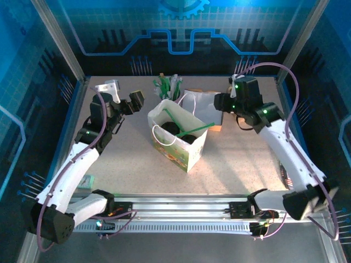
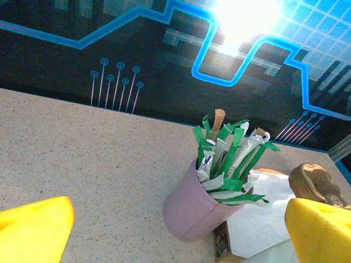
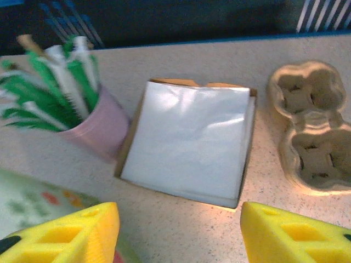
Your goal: Pack the takeout coffee
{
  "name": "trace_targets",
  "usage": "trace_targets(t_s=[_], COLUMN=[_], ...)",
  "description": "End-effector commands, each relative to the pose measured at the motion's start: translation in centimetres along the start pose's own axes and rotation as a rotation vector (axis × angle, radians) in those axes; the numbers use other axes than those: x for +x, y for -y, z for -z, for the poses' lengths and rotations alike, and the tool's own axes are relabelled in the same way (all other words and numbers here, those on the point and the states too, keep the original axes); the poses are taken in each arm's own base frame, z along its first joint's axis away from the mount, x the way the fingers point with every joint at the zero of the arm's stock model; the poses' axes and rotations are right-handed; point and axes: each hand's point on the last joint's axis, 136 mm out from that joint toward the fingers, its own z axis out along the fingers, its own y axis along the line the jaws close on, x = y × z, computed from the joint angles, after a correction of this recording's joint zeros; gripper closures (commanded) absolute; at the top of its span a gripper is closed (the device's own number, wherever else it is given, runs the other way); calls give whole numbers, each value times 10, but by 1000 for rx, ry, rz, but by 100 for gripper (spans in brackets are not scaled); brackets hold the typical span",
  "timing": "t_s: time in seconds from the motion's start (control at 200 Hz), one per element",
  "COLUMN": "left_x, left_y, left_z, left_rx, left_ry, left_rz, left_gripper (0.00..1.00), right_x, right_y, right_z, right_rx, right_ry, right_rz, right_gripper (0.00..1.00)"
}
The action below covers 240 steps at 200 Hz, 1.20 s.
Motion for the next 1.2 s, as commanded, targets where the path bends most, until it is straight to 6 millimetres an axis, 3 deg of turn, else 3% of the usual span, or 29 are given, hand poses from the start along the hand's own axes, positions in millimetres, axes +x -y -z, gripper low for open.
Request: trace_targets(t_s=[0.0, 0.3, 0.475, 0.675, 0.905, 0.92, 0.971, 1.196], left_x=[-1, -1, -1, 1, 1, 1, 2, 2], left_y=[-1, -1, -2, -3, -1, -2, -2, -3], left_z=[-1, 1, 0, -2, -3, -3, -3, -5], left_rx=[7, 3, -4, -7, -1, -2, -3, -9], left_ry=[9, 15, 16, 12, 7, 7, 6, 5], left_rz=[19, 2, -7, -12, -14, -15, -18, -24], left_gripper=[1, 1, 1, 1, 1, 1, 1, 1], right_x=[5, 25, 54, 77, 90, 100, 104, 113], right_y=[7, 6, 11, 17, 15, 18, 19, 20], right_z=[-43, -157, -210, -247, -272, -278, -284, -290], right_rx=[13, 98, 149, 180, 177, 184, 187, 195], right_ry=[-80, -269, -379, -455, -493, -515, -526, -544], right_rz=[-70, -68, -58, -59, -61, -59, -58, -53], right_gripper=[38, 34, 34, 35, 41, 41, 43, 61])
